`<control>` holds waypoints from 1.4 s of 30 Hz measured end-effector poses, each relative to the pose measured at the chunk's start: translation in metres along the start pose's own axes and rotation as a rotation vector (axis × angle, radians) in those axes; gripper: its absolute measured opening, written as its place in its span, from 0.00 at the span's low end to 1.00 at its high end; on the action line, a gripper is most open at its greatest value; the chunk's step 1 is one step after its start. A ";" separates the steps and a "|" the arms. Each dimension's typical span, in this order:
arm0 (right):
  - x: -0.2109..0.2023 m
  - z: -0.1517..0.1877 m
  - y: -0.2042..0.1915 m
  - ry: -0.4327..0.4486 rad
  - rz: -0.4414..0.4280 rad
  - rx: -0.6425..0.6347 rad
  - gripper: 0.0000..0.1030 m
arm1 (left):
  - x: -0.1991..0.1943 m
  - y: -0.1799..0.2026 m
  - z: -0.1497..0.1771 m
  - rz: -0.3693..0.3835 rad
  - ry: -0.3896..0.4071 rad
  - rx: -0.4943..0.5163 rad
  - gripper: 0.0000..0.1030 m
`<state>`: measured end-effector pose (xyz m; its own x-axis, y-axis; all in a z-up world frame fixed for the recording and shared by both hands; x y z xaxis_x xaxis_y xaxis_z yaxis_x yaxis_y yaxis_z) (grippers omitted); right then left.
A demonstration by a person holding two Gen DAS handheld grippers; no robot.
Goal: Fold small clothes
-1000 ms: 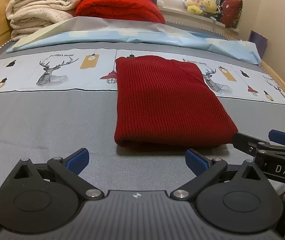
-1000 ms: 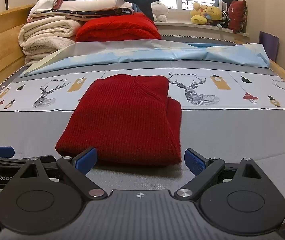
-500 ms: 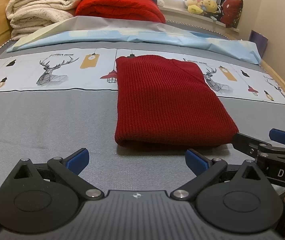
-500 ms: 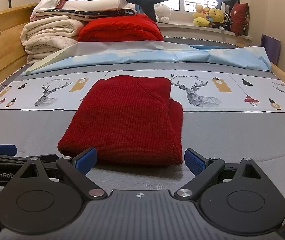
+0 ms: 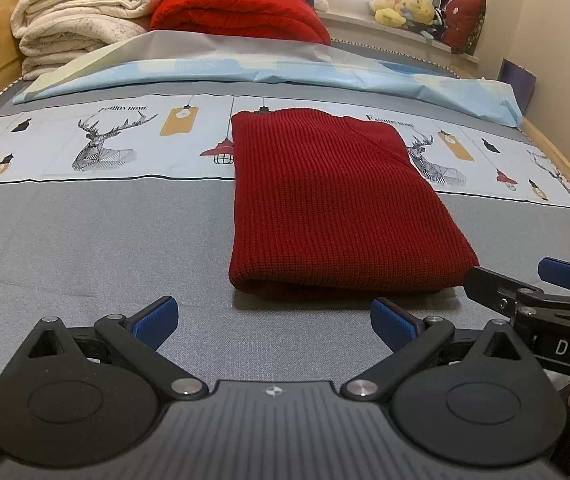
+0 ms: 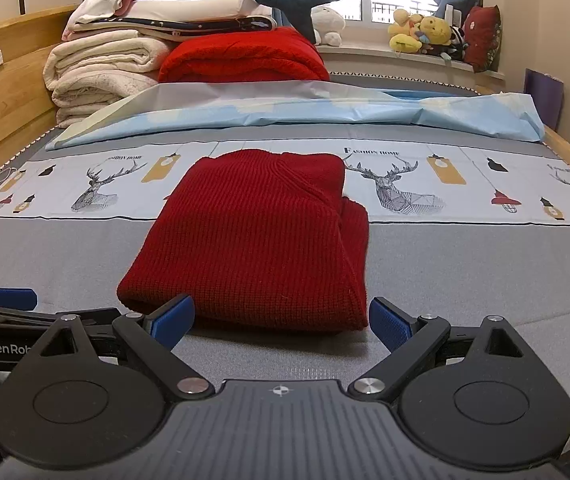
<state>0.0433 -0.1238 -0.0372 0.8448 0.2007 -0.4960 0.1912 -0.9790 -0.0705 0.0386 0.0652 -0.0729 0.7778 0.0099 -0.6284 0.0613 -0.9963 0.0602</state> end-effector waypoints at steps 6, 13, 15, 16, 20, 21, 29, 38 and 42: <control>0.001 0.000 0.000 0.002 0.000 -0.002 0.92 | 0.000 0.000 0.000 0.000 -0.001 0.001 0.99; 0.001 0.000 -0.001 0.001 0.001 0.000 0.92 | 0.001 -0.001 0.001 0.000 -0.001 0.003 0.99; 0.001 0.000 -0.001 0.000 0.002 0.000 0.92 | 0.001 -0.001 0.002 0.002 -0.004 0.004 0.99; 0.001 0.000 -0.001 0.000 0.002 0.000 0.92 | 0.001 -0.001 0.002 0.002 -0.004 0.005 0.99; 0.002 0.004 0.001 -0.003 -0.002 -0.002 0.92 | 0.001 -0.002 0.002 0.002 -0.004 0.005 0.99; 0.002 0.004 0.002 -0.004 -0.004 -0.003 0.92 | 0.001 -0.002 0.002 0.002 -0.004 0.005 0.99; 0.002 0.006 0.004 -0.006 -0.004 -0.002 0.92 | 0.002 -0.002 0.003 0.002 -0.004 0.006 0.99; 0.002 0.006 0.004 -0.007 -0.005 -0.003 0.92 | 0.001 -0.002 0.002 0.003 -0.004 0.005 0.99; 0.002 0.005 0.004 -0.006 -0.005 -0.003 0.92 | 0.001 -0.002 0.002 0.002 -0.004 0.005 0.99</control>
<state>0.0428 -0.1274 -0.0430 0.8407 0.2053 -0.5011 0.1970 -0.9779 -0.0702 0.0383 0.0665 -0.0754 0.7753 0.0073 -0.6316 0.0566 -0.9967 0.0580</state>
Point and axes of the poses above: each gripper's, at about its wrist camera, not at the fingertips, and x roughly the way its jaws point, y to its right, z to its underside, the point moved 5 cm from there along x, roughly the way its jaws point, and after that the axes turned 9 degrees about y, right-handed, at the moved point
